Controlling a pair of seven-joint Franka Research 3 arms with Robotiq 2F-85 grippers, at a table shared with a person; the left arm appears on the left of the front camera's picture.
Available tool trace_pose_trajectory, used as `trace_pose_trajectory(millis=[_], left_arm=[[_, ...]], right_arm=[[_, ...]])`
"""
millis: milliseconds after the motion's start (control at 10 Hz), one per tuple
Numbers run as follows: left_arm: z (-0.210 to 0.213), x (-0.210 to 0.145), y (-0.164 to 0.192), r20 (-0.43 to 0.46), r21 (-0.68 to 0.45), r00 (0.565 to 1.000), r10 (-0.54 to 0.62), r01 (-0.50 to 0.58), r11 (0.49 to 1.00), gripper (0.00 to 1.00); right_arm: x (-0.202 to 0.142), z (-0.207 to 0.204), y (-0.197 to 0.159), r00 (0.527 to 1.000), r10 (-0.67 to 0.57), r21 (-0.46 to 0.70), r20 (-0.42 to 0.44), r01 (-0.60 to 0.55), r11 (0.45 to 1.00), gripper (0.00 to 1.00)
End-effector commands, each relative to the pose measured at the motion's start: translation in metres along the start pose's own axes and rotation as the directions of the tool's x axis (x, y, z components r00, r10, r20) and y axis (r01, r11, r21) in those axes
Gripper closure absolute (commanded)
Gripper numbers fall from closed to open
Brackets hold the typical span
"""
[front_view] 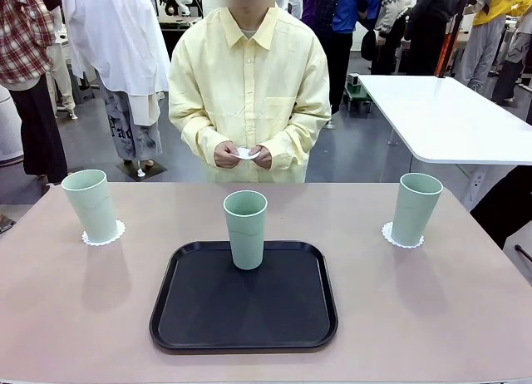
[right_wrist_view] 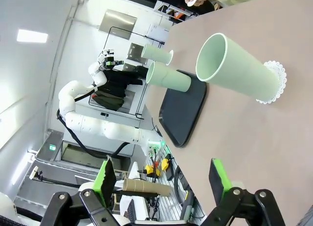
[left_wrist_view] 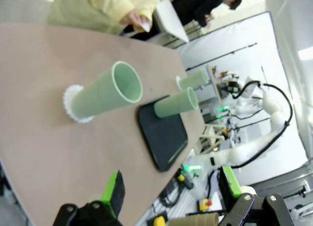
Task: Place coasters on the table and set cups on them.
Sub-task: Take one Reusable plastic cup from the Flat Tray and place it on a coaster set by the human.
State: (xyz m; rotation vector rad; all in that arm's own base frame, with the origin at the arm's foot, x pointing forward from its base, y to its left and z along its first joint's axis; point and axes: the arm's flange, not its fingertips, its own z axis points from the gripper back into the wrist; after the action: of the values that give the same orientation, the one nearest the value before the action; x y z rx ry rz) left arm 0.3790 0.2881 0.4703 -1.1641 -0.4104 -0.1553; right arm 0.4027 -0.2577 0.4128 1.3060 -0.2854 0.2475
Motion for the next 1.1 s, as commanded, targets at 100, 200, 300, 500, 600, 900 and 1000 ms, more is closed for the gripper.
trace_pose_trajectory(millis=[100,200,300,500,600,900,1000], left_arm=[[0.0011,-0.0001,-0.0024,0.003,-0.005,1.0,-0.004,0.004,1.0,0.0],[0.0011,-0.0001,-0.0024,0.003,-0.005,1.0,-0.004,0.004,1.0,0.0],[0.0011,-0.0001,-0.0024,0.003,-0.005,1.0,-0.004,0.004,1.0,0.0],[0.0011,-0.0001,-0.0024,0.003,-0.005,1.0,-0.004,0.004,1.0,0.0],[0.0011,-0.0001,-0.0024,0.003,-0.005,1.0,-0.004,0.004,1.0,0.0],[0.0011,-0.0001,-0.0024,0.003,-0.005,1.0,-0.004,0.004,1.0,0.0],[0.0011,-0.0001,-0.0024,0.003,-0.005,1.0,-0.004,0.004,1.0,0.0]], right_arm=[[0.0008,-0.0015,-0.0017,1.0,-0.003,0.003,-0.002,0.003,1.0,0.0],[0.0008,-0.0015,-0.0017,1.0,-0.003,0.003,-0.002,0.003,1.0,0.0],[0.0008,-0.0015,-0.0017,1.0,-0.003,0.003,-0.002,0.003,1.0,0.0],[0.0008,-0.0015,-0.0017,1.0,-0.003,0.003,-0.002,0.003,1.0,0.0],[0.0008,-0.0015,-0.0017,1.0,-0.003,0.003,-0.002,0.003,1.0,0.0],[0.0008,-0.0015,-0.0017,1.0,-0.003,0.003,-0.002,0.003,1.0,0.0],[0.0008,-0.0015,-0.0017,1.0,-0.003,0.003,-0.002,0.003,1.0,0.0]])
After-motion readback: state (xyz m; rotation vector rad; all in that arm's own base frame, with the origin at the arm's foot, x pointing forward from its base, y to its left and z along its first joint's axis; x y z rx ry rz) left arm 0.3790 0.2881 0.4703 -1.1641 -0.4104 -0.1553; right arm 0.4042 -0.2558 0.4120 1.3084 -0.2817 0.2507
